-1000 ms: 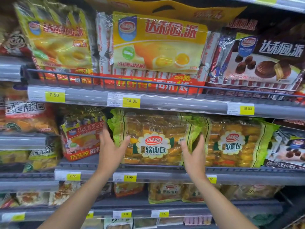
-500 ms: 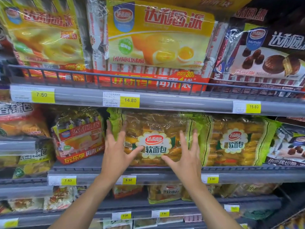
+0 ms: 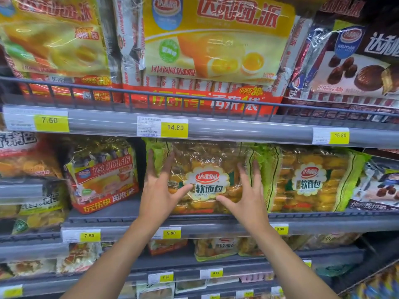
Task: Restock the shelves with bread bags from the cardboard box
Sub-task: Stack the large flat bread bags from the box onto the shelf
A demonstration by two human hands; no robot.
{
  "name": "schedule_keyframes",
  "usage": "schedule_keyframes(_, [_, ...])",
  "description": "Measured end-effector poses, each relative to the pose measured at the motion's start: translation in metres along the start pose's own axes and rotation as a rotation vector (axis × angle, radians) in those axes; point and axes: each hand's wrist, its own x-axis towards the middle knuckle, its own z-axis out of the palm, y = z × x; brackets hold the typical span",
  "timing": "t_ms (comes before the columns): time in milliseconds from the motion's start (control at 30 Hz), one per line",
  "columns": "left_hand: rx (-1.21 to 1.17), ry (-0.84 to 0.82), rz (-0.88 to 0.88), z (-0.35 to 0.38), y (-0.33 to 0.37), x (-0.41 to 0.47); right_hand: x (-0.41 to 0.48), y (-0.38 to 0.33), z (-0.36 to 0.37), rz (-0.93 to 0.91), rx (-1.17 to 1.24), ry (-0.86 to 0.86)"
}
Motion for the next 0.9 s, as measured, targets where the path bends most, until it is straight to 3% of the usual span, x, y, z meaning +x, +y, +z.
schedule_keyframes(267, [0.034, 0.071, -0.084, -0.001, 0.016, -0.018, -0.003, 0.012, -0.018, -0.046, -0.033, -0.056])
schedule_keyframes(467, [0.212, 0.211, -0.238, 0.014, 0.039, -0.04, -0.007, 0.049, -0.053, -0.114, 0.298, -0.018])
schedule_keyframes(567, [0.242, 0.294, -0.131, 0.04, 0.073, -0.054, -0.006, 0.08, -0.081, -0.128, 0.328, -0.013])
schedule_keyframes(667, [0.181, 0.362, 0.133, 0.082, 0.125, -0.069, -0.003, 0.127, -0.111, -0.097, 0.3, 0.045])
schedule_keyframes(767, [-0.104, 0.186, 0.178, 0.122, 0.183, -0.08, 0.005, 0.186, -0.14, 0.028, 0.255, 0.135])
schedule_keyframes(900, [-0.252, -0.16, -0.164, 0.168, 0.23, -0.073, 0.023, 0.259, -0.169, 0.402, 0.181, 0.129])
